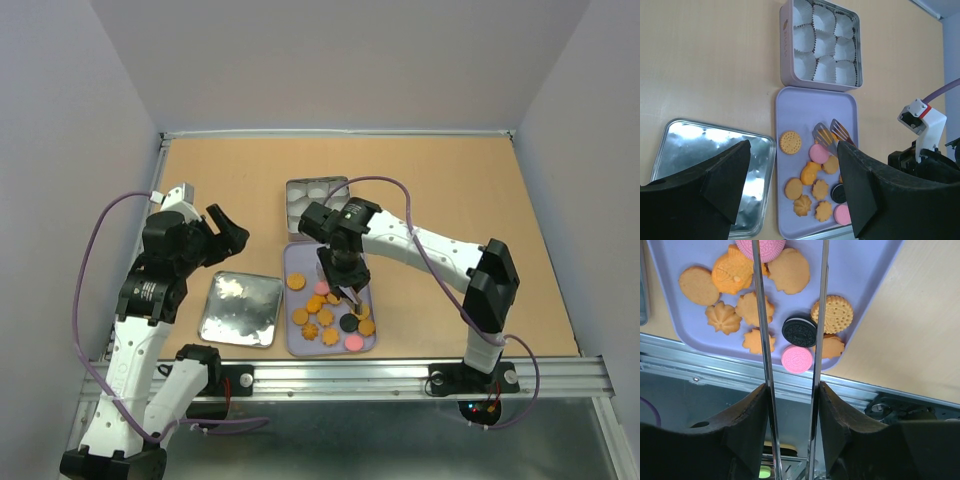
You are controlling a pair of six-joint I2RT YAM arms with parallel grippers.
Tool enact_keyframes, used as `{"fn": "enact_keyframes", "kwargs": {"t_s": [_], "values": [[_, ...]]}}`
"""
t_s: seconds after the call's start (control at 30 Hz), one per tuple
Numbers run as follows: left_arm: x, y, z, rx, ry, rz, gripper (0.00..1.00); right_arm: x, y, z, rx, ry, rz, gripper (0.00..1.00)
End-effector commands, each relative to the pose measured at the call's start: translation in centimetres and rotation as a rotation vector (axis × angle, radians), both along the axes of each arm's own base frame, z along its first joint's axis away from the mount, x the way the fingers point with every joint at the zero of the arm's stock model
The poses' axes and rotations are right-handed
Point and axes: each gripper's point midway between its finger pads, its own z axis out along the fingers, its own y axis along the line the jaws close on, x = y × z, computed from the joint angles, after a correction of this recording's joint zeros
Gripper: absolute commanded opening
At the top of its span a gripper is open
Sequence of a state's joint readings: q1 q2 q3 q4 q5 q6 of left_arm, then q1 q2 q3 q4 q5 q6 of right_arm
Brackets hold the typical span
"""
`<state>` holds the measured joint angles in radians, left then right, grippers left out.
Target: Pack the cookies
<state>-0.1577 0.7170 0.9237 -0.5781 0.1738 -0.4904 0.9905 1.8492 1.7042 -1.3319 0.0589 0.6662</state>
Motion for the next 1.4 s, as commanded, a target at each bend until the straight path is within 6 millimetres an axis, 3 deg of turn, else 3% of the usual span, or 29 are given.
{"fn": "enact_keyframes", "kwargs": {"t_s": [0.0, 0.33, 0.7, 0.8, 0.9, 1.07, 1.37], "values": [[0.4, -0.3, 0.4, -0.002, -0.035, -0.017, 0.81, -0.5, -0.3, 2.3, 0.032, -0.033, -0.008, 0.45], [0.5, -0.3, 1.5, 0.000, -0.050, -0.015, 0.81, 1.3, 1.0, 4.6, 0.071, -0.111, -0.011, 0.45], [-0.6, 0.4, 1.9, 0.013, -0.049, 0.011, 0.81, 4.0, 2.8, 8.8, 0.162, -0.254, 0.004, 0.46], [-1.0, 0.6, 1.9, 0.012, -0.043, 0.019, 0.81, 5.7, 3.6, 11.3, 0.227, -0.312, -0.014, 0.46], [-1.3, 0.7, 2.1, 0.009, -0.044, 0.026, 0.81, 7.8, 3.4, 12.3, 0.245, -0.344, -0.044, 0.46], [-1.9, 0.9, 2.6, 0.009, -0.043, 0.036, 0.81, 12.9, 1.7, 14.4, 0.267, -0.434, -0.122, 0.46], [-2.5, 1.2, 4.0, -0.002, -0.052, 0.058, 0.81, 20.9, -2.3, 12.7, 0.220, -0.468, -0.238, 0.46]]}}
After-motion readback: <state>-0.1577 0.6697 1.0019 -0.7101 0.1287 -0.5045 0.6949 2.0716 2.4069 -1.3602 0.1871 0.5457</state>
